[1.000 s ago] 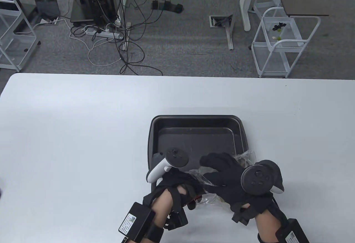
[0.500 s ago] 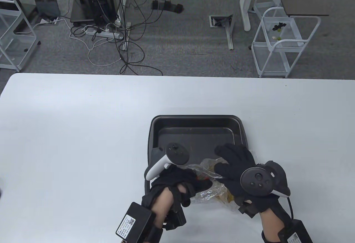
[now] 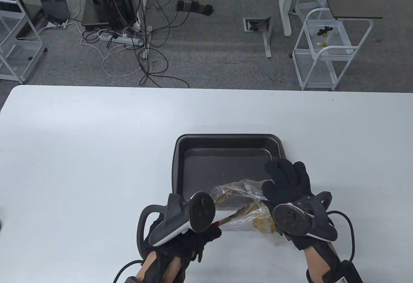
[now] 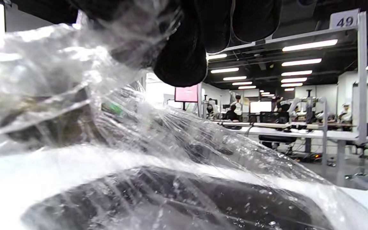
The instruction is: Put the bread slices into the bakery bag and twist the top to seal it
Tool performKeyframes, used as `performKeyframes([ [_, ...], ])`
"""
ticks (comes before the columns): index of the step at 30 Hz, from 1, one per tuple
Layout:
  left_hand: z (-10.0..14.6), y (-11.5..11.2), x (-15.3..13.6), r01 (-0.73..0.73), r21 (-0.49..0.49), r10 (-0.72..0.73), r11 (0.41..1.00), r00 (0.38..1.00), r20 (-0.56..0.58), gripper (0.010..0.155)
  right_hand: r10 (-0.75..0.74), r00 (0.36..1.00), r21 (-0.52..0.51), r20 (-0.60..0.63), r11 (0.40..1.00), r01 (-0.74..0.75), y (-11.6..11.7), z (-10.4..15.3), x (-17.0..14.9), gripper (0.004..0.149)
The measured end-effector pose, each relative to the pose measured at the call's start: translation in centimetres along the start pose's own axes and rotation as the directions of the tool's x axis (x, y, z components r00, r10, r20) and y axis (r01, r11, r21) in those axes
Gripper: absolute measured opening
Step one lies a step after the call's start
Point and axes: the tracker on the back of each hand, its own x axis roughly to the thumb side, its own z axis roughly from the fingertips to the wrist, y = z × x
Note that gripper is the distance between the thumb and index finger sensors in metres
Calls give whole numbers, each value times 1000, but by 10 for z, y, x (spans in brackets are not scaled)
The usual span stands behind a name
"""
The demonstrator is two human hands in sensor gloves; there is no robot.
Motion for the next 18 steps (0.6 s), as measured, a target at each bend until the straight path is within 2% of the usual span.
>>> performKeyframes([
  [5, 17, 5, -30, -27, 40, 29, 999, 999, -30, 86, 54, 997, -10, -50, 998, -55, 1, 0, -8, 45],
  [9, 16, -4, -63, -72, 34, 74, 997, 994, -81, 86, 32, 995, -12, -92, 999, -33, -2, 0, -15, 45],
  [13, 6, -14, -96, -139, 55, 145, 989, 981, -132, 86, 32, 990, -21, -137, 999, -35, -5, 1, -26, 45],
  [18, -21, -18, -115, -101, 70, 112, 992, 980, -164, 85, 7, 984, -33, -180, 999, -13, -9, 3, -41, 45],
])
